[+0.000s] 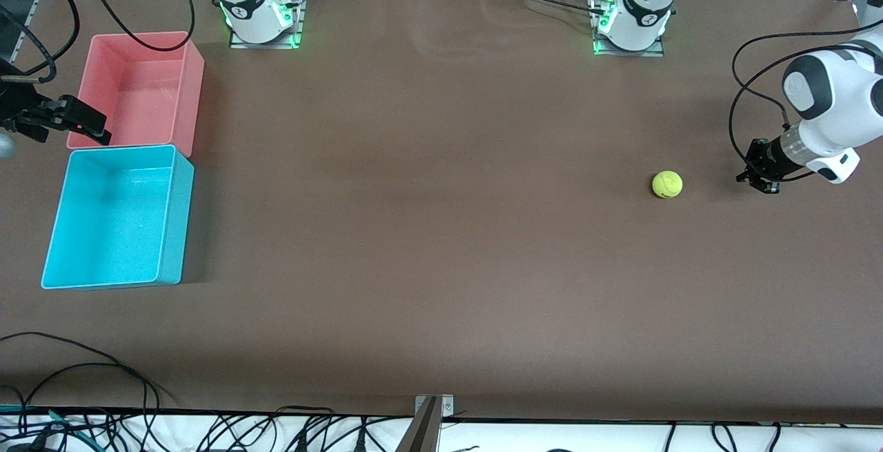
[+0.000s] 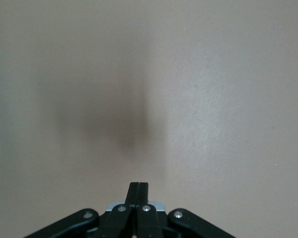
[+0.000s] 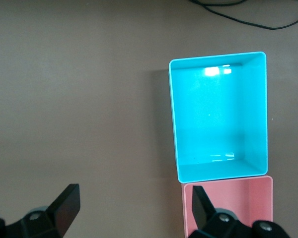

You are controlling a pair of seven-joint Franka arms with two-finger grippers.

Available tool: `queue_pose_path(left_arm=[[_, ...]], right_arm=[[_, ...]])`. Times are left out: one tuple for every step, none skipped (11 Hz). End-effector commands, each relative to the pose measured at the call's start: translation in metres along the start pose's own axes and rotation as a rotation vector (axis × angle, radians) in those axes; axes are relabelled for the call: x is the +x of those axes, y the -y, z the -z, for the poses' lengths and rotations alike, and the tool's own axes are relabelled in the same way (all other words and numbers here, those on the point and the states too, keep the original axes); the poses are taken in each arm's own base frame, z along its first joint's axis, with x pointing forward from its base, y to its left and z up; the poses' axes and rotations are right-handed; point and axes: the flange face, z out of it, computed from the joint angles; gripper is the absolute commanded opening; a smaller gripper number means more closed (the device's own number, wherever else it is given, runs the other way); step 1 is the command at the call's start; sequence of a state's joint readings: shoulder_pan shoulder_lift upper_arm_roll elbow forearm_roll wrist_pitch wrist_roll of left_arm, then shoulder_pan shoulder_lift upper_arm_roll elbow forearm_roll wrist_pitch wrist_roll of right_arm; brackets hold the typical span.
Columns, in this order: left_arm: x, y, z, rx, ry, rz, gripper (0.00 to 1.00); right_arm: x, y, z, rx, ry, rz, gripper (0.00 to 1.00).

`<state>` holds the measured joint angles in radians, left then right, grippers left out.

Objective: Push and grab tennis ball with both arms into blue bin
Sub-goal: 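Lower the closed left gripper beside the tennis ball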

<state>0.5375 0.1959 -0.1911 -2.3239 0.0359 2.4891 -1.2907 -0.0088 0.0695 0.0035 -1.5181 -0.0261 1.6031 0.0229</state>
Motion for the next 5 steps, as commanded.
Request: queue_pose_path(left_arm=[[0.001,0.002,-0.024,-0.019,0.017,0.026,0.00],[0.005,0.003,-0.026,-0.017,0.015,0.024,0.00],[0.017,0.007,-0.028,-0.015,0.014,0.037,0.00],[0.019,0.008,-0.033,-0.022,0.015,0.041,0.00],[0.019,0.010,-0.040,-0.033,0.014,0.040,0.00]], right_arm=[[0.003,0.001,0.005,0.011,-0.009,-0.002,1.00],[0.003,0.001,0.005,0.011,-0.009,-0.002,1.00],[0.003,0.001,0.005,0.011,-0.009,-0.002,1.00],[0.003,0.002,0.005,0.010,-0.009,0.002,1.00],[0.003,0.000,0.005,0.011,-0.009,-0.003,1.00]])
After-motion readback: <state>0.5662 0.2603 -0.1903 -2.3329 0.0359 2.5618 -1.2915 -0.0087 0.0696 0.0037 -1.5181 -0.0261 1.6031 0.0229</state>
